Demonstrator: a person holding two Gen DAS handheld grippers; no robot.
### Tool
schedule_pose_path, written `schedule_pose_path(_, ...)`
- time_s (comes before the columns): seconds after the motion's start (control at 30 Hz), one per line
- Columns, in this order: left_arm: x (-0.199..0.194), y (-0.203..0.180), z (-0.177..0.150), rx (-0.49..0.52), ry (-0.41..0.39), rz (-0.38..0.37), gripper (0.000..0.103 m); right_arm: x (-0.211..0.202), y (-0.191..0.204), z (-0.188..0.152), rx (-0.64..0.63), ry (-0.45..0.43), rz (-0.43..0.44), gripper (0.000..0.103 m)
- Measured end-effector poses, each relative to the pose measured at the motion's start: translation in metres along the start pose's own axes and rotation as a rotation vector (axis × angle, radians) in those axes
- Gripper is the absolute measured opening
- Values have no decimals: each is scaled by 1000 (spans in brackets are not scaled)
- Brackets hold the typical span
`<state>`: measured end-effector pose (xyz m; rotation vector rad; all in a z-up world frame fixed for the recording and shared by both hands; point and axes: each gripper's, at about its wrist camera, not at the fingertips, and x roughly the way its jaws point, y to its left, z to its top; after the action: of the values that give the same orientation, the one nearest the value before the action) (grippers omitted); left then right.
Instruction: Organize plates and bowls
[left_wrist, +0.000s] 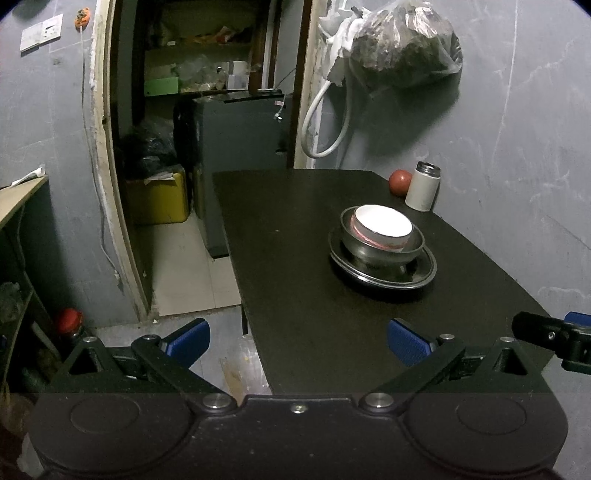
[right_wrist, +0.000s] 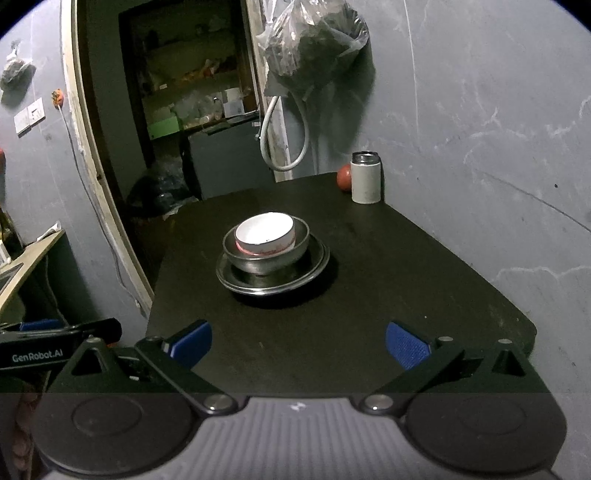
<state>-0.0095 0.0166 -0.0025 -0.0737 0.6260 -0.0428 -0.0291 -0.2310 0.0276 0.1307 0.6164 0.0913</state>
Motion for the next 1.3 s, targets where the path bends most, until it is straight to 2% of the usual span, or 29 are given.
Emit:
schedule_pose_path(0.37, 8, -3, -4, 7, 26, -6, 102, 5, -5, -6, 7, 34, -6, 103)
schedule_pose_path(1.3, 10, -3, -1, 11, 26, -5, 102, 9, -5, -5, 4, 38, -5, 103)
